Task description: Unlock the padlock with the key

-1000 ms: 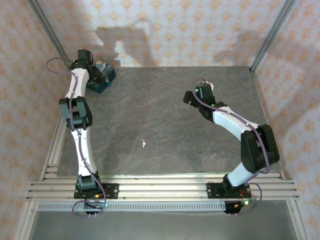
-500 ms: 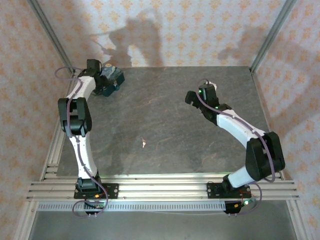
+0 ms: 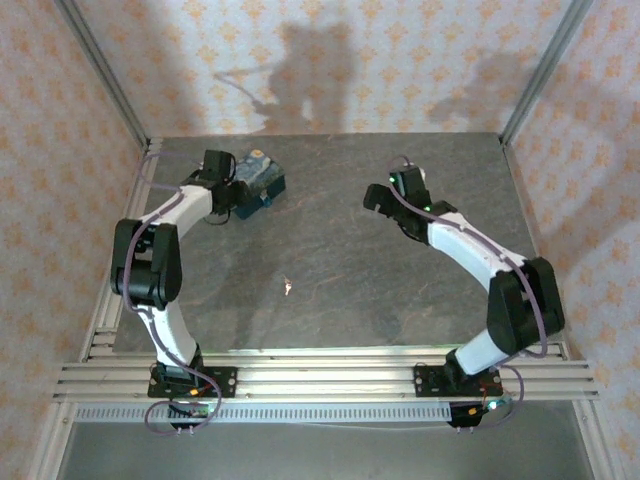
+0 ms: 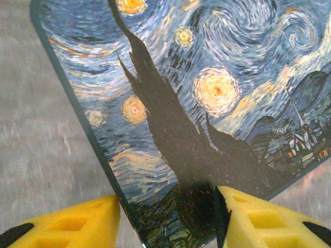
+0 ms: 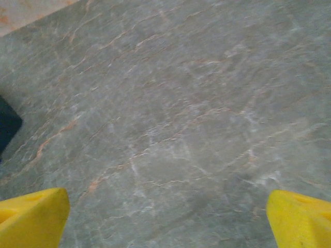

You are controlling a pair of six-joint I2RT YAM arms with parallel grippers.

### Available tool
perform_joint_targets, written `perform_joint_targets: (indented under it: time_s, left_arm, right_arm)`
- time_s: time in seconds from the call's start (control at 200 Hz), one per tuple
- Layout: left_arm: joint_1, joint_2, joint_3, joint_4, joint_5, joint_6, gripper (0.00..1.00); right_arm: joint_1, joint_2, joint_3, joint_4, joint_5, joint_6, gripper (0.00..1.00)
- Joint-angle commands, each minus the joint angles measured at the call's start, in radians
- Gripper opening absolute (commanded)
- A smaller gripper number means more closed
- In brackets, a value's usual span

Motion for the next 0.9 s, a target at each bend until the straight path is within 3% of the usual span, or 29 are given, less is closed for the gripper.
perform_joint_targets:
  time_s: [0.0,0.12,0.265,0.42,0.576,0.701,0.896]
  left_arm:
    - [-0.005,-0.043,-0.092,-0.150,0.009,0.095,0.52]
    - [0.004,-0.149,-0.092,-0.171,0.010,0.129,0.58]
    - [0.064,-0.220,-0.124,-0.136,0.076,0.075,0.65]
    - [0.147,-0.173,-0.170,-0.026,0.225,0.012,0.65]
    - [0.150,-0.096,-0.168,0.083,0.326,-0.012,0.65]
    - [0.130,-0.014,-0.123,0.119,0.364,-0.026,0.62]
    - [0.051,0.137,0.033,0.069,0.360,0.007,0.61]
  right_arm:
    - [0.049,0.093,0.115,-0.066,-0.032,0.000,0.97]
    - [0.111,0.238,0.286,-0.102,-0.077,0.000,0.95]
    - [0.188,0.448,0.568,-0.181,-0.126,-0.028,0.95]
    - [0.230,0.670,0.866,-0.271,-0.177,-0.029,0.93]
    - [0.235,0.840,1.098,-0.358,-0.195,-0.036,0.89]
    - [0.231,0.904,1.180,-0.379,-0.194,-0.056,0.82]
    - [0.191,0.910,1.129,-0.347,-0.230,-0.048,0.70]
